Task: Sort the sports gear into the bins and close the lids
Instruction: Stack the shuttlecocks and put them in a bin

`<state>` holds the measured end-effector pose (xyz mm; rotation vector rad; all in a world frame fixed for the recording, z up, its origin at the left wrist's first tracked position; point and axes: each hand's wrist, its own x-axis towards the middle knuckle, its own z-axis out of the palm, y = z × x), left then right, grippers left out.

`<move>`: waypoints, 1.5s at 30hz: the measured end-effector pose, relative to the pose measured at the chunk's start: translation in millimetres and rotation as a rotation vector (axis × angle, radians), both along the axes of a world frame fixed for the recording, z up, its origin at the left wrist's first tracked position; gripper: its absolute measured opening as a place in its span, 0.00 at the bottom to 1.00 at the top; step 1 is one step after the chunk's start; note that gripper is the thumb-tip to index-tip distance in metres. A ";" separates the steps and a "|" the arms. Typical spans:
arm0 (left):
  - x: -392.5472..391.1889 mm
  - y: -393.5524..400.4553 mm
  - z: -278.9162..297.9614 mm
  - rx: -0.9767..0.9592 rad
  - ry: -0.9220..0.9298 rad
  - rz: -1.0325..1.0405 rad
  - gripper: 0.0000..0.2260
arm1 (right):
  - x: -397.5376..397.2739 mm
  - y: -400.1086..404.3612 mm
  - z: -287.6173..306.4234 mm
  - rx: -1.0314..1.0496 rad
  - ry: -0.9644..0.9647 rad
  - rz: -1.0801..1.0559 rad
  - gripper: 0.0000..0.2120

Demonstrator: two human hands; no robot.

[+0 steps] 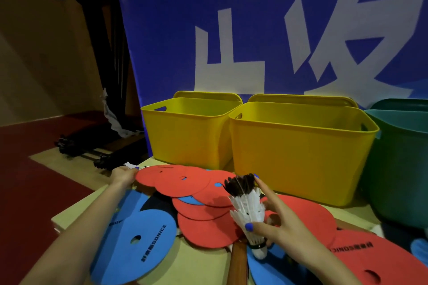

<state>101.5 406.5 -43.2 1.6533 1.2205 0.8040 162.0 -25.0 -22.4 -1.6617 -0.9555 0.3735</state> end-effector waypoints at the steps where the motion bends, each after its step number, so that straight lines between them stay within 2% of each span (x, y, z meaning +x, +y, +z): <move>1: 2.6 1.1 -2.7 0.004 0.002 -0.006 0.11 | 1.1 0.7 -1.9 -0.004 -0.007 -0.001 0.42; 7: -2.6 -8.2 -3.1 0.174 -0.028 0.064 0.06 | 2.7 2.5 -5.7 -0.008 -0.034 -0.002 0.43; 11: -17.4 -13.2 18.9 0.442 0.145 0.203 0.12 | 1.2 1.0 -4.4 -0.005 -0.030 0.000 0.42; 15: -29.3 -28.8 54.5 0.743 0.116 0.226 0.10 | 1.1 0.3 -4.2 -0.002 -0.044 0.005 0.42; 17: -31.5 -47.6 72.8 0.896 0.051 0.124 0.09 | 0.1 -0.3 -2.3 -0.004 -0.069 -0.001 0.42; 19: -31.2 -73.5 84.1 1.058 -0.023 -0.072 0.06 | 0.5 -1.2 -0.6 0.009 -0.082 -0.020 0.43; 21: -29.9 -112.8 87.2 1.160 -0.106 -0.264 0.08 | 2.6 -2.0 -0.1 0.034 -0.082 -0.061 0.45; 23: -28.3 -160.2 83.3 1.169 -0.261 -0.412 0.11 | 4.8 -3.2 -1.3 0.045 -0.115 -0.105 0.46; 25: -26.9 -212.1 75.7 1.084 -0.428 -0.497 0.06 | 6.7 -7.3 -3.0 0.034 -0.173 -0.149 0.47; 27: -22.0 -252.5 64.9 0.975 -0.547 -0.527 0.01 | 7.7 -9.4 -4.5 0.015 -0.233 -0.194 0.49; 29: -12.2 -280.7 57.3 0.952 -0.620 -0.521 0.03 | 9.3 -12.0 -5.3 0.000 -0.280 -0.241 0.50; 35: 24.1 -317.2 69.1 0.957 -0.756 -0.441 0.04 | 10.7 -15.4 -1.5 0.024 -0.318 -0.313 0.48; 38: 42.8 -320.3 70.5 1.007 -0.719 -0.470 0.04 | 10.8 -16.9 3.3 0.021 -0.351 -0.333 0.47; 40: 55.5 -323.7 66.7 1.032 -0.680 -0.467 0.10 | 10.2 -17.5 4.9 0.003 -0.367 -0.337 0.47; 43: 69.5 -331.5 56.3 0.962 -0.675 -0.495 0.15 | 10.9 -18.1 2.5 -0.035 -0.369 -0.335 0.45; 45: 74.3 -335.8 46.5 0.890 -0.709 -0.556 0.15 | 13.2 -19.0 0.4 -0.061 -0.328 -0.348 0.45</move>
